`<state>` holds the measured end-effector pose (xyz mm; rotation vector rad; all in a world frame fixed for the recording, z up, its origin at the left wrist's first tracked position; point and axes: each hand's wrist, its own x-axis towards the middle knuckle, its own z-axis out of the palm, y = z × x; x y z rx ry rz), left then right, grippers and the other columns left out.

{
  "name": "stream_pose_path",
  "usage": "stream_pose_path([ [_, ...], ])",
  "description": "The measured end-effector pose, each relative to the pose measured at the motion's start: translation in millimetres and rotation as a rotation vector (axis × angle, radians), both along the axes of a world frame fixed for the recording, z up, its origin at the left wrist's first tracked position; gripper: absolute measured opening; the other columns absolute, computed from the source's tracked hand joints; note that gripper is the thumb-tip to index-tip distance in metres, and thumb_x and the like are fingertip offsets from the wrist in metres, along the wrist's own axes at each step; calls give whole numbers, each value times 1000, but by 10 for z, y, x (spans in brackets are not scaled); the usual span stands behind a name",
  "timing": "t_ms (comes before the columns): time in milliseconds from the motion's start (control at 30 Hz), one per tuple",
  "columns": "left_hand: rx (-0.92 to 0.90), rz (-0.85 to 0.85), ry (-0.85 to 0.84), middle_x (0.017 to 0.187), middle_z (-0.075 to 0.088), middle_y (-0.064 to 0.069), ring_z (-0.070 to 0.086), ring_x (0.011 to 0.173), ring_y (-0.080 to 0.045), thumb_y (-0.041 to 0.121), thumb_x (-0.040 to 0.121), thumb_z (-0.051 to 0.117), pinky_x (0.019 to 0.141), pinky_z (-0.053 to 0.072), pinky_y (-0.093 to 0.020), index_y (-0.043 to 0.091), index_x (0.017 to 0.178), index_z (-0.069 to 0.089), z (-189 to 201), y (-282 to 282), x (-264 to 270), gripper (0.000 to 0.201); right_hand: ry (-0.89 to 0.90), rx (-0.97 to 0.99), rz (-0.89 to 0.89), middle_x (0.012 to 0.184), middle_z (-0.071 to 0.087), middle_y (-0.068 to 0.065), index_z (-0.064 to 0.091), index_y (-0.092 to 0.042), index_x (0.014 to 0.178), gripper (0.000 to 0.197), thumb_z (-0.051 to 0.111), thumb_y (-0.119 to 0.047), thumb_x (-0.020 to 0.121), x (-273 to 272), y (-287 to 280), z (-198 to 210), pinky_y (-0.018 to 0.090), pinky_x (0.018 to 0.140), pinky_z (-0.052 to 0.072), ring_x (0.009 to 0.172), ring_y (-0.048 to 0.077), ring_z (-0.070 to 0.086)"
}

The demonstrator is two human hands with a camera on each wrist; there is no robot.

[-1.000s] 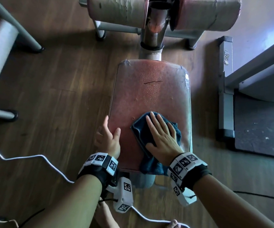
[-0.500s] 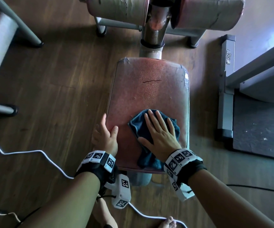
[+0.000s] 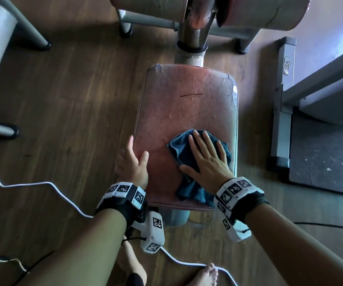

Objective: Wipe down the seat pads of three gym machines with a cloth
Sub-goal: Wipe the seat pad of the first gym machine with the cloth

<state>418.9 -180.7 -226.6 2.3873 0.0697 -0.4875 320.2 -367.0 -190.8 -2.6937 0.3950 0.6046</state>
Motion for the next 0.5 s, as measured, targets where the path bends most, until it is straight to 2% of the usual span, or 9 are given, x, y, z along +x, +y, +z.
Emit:
stream_pose_path([
  [200,-47,-4,-11,148,39,-4,34,134,-28,31,98,49,110,21,-44,31,150,23,2,2,5,59,15,-6,1,156,-28,-13,-16,-27,151,84,23,-70,91,-139,75,11,40,115,-16,138,6,-35],
  [367,-8,6,33,141,42,-13,39,128,-32,35,96,50,105,26,-43,35,150,22,70,-11,-10,60,-11,-31,21,156,-27,-12,-17,-30,151,82,21,-70,91,116,-31,-58,42,116,-15,141,9,-31],
  [500,-16,16,148,146,34,-14,35,130,-34,40,97,45,104,26,-48,45,148,15,74,3,11,59,-43,-80,34,158,-22,-10,-15,-30,152,82,23,-69,91,470,-170,-106,42,117,-13,142,11,-27],
])
